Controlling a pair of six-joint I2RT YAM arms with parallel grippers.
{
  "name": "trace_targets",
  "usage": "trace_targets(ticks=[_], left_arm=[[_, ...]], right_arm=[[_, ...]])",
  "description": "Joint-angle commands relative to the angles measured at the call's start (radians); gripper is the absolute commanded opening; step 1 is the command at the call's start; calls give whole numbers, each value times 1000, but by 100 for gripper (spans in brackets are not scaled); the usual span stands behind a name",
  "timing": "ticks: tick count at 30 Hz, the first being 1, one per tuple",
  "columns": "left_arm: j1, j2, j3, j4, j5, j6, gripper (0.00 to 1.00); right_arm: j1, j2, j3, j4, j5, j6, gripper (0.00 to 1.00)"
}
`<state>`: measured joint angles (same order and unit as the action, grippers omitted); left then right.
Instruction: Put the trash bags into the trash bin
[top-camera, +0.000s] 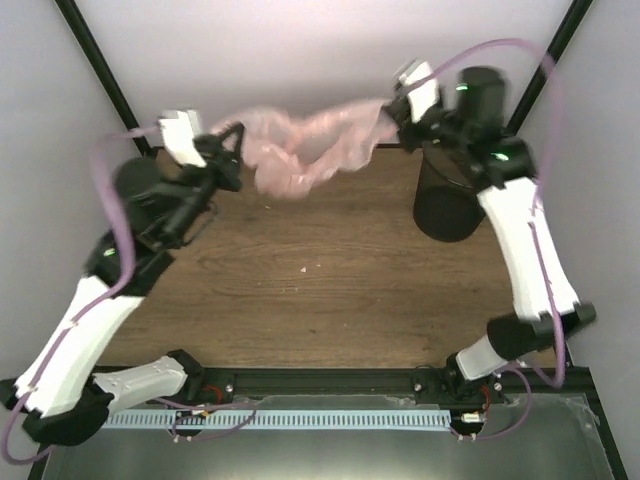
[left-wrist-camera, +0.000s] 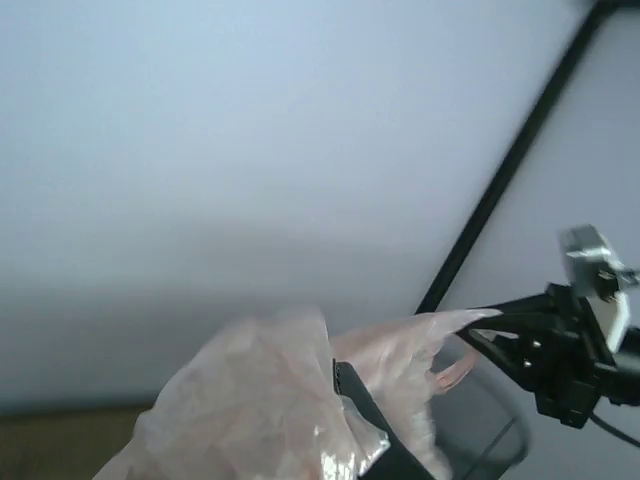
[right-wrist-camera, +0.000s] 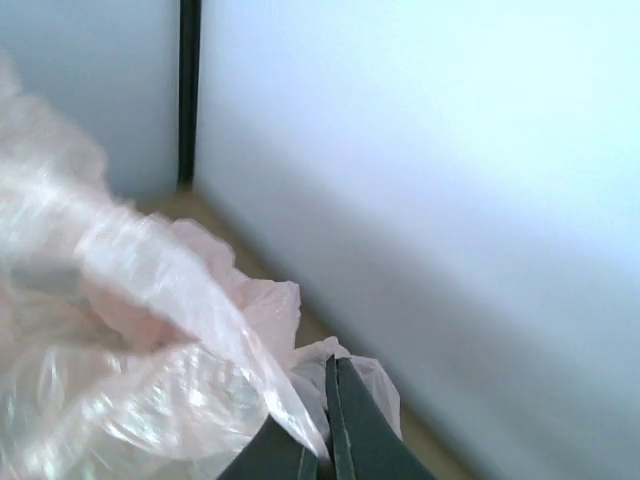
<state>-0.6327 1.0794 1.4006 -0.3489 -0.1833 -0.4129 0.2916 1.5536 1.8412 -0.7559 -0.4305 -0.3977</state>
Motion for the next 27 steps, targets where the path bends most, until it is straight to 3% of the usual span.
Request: trace_targets(ticks=[1, 2, 4, 7, 11, 16, 22, 27], left_arm=[[-39, -33, 141, -192, -18, 228, 4], [-47, -48, 81, -210, -13, 229, 4], [-65, -83, -144, -254, 10, 183, 4], [-102, -131, -480, -266, 151, 51, 4], [-169, -243, -615, -228, 148, -68, 4], [-170, -299, -535, -263, 49, -34, 4], [-171, -288, -511, -266, 180, -23, 4], [-123, -136, -330, -334, -9, -105, 4]], right_arm=[[-6, -265, 63, 104, -103, 42, 1], [-4, -359, -172, 240, -98, 45, 3], [-3, -461, -434, 325, -55, 13, 3], [12, -449, -811, 207, 14, -90, 1], [15, -530, -1014, 171, 20, -112, 1], [14, -720, -1005, 194, -148, -136, 1], [14, -638, -880, 187, -195, -79, 1], [14, -467, -665, 253, -196, -9, 1]])
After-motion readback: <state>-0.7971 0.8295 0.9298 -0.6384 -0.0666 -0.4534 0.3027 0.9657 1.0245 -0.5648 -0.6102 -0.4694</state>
